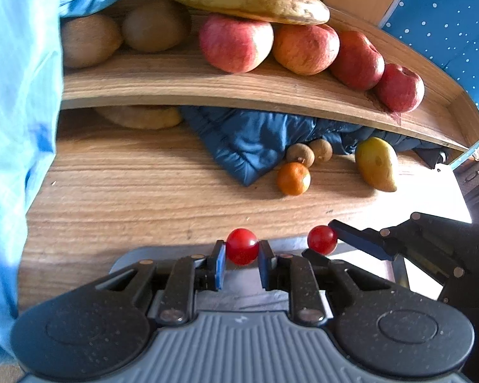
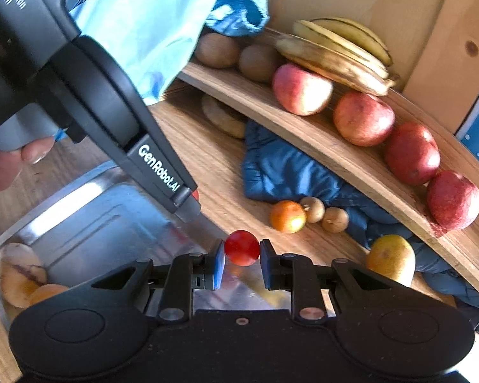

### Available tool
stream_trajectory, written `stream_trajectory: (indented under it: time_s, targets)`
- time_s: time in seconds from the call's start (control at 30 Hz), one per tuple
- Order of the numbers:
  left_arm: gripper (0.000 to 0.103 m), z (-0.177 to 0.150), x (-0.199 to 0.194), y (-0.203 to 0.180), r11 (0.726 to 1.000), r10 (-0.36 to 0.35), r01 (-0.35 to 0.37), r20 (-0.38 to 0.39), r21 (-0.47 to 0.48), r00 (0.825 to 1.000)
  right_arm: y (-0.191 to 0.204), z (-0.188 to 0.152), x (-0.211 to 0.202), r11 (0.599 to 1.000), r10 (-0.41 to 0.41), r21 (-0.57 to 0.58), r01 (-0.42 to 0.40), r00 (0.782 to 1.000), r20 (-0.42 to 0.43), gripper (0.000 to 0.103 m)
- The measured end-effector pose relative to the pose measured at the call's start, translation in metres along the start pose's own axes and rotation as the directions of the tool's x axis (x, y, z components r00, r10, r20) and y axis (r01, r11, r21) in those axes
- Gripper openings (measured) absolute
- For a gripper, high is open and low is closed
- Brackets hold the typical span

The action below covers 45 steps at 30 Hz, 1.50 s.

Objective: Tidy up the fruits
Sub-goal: 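Carry the cherry tomato in the left tool while the right tool carries its tomato to the tray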

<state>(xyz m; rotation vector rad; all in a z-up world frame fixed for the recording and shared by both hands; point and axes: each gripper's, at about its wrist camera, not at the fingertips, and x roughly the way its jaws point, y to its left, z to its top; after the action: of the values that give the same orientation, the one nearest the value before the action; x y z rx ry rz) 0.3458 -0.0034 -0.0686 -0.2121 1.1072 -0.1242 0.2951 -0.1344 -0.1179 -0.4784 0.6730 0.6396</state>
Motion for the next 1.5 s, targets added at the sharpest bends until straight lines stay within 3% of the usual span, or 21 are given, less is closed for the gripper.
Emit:
stream_trajectory:
  time_s: [0.67, 1.5]
  targets:
    - [0.023, -0.052, -0.034, 0.027, 1.000, 0.011, -0.010, -0.028, 0.011, 1.000, 0.061, -0.010, -0.030, 0.998, 0.058, -0.014, -0.058, 0.998, -0.003, 0.025]
    - [0.023, -0.083, -0.043, 0.050, 0.999, 0.019, -0.016, -0.062, 0.046, 0.998, 0.078, -0.002, -0.030, 0.998, 0.058, 0.002, -0.058, 0.997, -0.050, 0.025]
